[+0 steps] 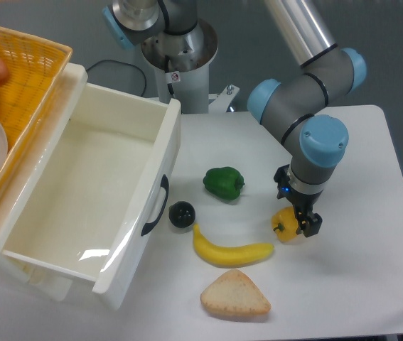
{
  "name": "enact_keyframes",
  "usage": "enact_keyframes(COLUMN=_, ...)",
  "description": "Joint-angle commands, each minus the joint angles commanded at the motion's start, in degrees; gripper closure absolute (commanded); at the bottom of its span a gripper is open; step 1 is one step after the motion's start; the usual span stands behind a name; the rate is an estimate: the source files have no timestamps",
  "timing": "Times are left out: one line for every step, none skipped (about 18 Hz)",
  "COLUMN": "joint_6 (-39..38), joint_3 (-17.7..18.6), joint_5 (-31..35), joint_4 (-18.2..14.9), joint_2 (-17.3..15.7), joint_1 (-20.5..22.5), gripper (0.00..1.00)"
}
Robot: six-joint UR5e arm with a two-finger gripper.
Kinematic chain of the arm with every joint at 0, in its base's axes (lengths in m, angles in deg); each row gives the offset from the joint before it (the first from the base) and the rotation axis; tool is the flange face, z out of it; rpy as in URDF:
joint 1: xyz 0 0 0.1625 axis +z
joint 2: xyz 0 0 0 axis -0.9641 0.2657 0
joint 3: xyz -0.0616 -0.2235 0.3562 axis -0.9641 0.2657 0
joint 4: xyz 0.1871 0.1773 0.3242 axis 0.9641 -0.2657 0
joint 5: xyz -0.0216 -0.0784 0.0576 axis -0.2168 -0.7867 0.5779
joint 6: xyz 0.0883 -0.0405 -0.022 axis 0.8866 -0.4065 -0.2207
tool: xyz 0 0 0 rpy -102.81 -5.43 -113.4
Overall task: Pick up the yellow pepper
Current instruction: 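Close the gripper fingers on the yellow pepper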
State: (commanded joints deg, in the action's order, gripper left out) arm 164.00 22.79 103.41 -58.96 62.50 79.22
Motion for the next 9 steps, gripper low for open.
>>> enact_keyframes(joint_6=0.0, joint_3=0.26, joint_5=-0.09, joint_4=0.09, joint_2=0.18, joint_1=0.09, gripper=0.0)
enact_keyframes(joint_6=-0.09, joint_3=0.27, joint_5=-0.09, joint_4=0.0, joint_2=0.35, joint_1=0.35, gripper=0.0)
enact_keyframes(joint_6=0.0, joint_3=0.53, joint_5=-0.09, joint_4=0.0, joint_2=0.44, joint_1=0.44, gripper=0.0)
enact_keyframes(joint_6=-0.09, joint_3=0.88, joint_5=-0.09, joint_4=0.0, joint_2=0.44, joint_1=0.44, gripper=0.0)
enact_keyframes(joint_6=-0.09, joint_3=1.14, joint_5=-0.09, joint_4=0.0, joint_2=0.62, joint_1=0.61, gripper=0.0)
enact_keyframes(joint_6=-0.09, joint_3=1.14, joint_5=-0.09, joint_4=0.0, joint_2=0.79, joint_1=0.88, gripper=0.0)
enact_keyframes(joint_6=-0.09, joint_3=1.23, joint_5=-0.09, joint_4=0.09, joint_2=0.97, joint_1=0.88, gripper=0.0)
enact_keyframes(joint_6=0.0, joint_3=1.23, joint_5=-0.09, joint_4=0.09, joint_2=1.14, joint_1=0.88, gripper=0.0)
enact_keyframes(joint_6=0.0, joint_3=1.23, joint_5=-0.09, joint_4=0.09, joint_2=1.23, joint_1=0.97, gripper=0.0)
